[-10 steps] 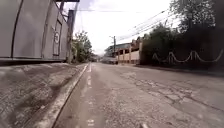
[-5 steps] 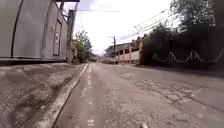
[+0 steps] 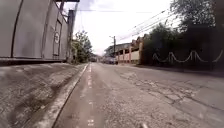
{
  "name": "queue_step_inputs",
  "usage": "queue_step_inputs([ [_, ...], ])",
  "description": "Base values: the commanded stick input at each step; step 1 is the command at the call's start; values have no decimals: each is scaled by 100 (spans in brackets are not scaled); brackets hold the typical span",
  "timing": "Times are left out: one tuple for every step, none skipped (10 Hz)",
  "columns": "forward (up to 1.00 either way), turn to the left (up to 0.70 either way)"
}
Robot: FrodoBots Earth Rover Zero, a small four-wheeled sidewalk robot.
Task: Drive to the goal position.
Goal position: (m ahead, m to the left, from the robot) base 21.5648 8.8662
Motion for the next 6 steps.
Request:
queue_step_inputs([
  [6, 0],
  [6, 0],
  [6, 0],
  [6, 0],
  [6, 0],
  [6, 0],
])
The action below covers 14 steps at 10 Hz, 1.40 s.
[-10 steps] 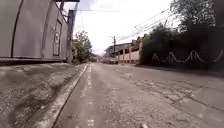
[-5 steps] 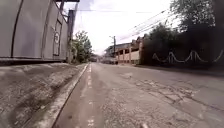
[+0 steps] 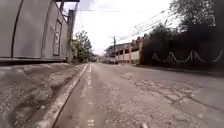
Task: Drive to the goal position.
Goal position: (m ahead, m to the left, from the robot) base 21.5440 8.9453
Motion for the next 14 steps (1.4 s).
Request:
queue_step_inputs([
  [6, 0],
  [6, 0],
  [6, 0],
  [6, 0],
  [6, 0],
  [6, 0],
  [6, 0],
  [6, 0],
  [6, 0],
  [6, 0],
  [6, 0],
  [6, 0],
  [6, 0],
  [6, 0],
])
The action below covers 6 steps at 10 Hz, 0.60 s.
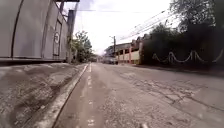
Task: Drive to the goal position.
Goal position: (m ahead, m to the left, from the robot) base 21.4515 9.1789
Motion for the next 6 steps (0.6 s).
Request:
queue_step_inputs([
  [6, 0],
  [6, 0],
  [6, 0],
  [6, 0],
  [6, 0],
  [6, 0],
])
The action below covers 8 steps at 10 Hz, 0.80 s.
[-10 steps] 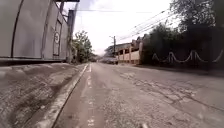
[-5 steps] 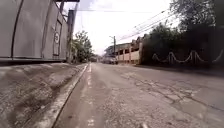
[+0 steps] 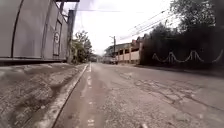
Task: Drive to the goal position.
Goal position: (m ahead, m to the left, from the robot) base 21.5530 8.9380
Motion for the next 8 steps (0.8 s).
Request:
queue_step_inputs([
  [6, 0],
  [6, 0],
  [6, 0],
  [6, 0],
  [6, 0],
  [6, 0],
  [6, 0],
  [6, 0],
])
